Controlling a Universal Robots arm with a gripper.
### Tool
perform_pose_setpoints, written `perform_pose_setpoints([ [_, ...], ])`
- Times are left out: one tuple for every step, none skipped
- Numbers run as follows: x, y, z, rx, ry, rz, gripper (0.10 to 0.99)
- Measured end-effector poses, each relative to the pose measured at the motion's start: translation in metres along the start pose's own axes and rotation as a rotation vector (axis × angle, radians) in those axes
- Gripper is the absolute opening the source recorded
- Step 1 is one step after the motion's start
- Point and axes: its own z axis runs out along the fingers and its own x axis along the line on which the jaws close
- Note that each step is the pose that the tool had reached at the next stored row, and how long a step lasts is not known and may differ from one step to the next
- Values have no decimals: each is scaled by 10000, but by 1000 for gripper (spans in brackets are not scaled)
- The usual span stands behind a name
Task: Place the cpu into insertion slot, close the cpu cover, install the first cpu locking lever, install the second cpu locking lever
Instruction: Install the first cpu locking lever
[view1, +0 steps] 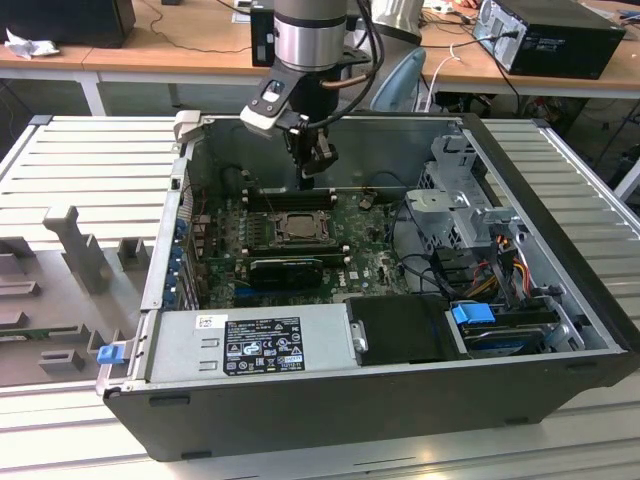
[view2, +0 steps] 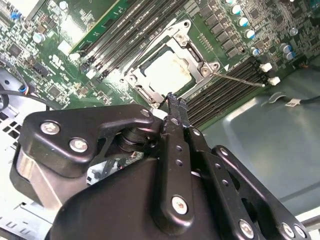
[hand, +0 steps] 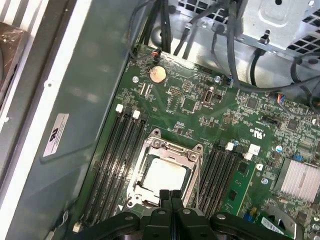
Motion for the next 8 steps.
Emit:
perform_pose_setpoints([
  [0,0,0,-1,1,-54,106],
  [0,0,0,-3,2,-148,106],
  [0,0,0,-5,3,-216,106],
  [0,0,0,-7,4,-317,106],
  [0,0,0,-10,6,-443,106],
  [0,0,0,-11,7,-523,106],
  [0,0,0,-13,7,-578,106],
  [0,0,0,-15,8,-661,106],
])
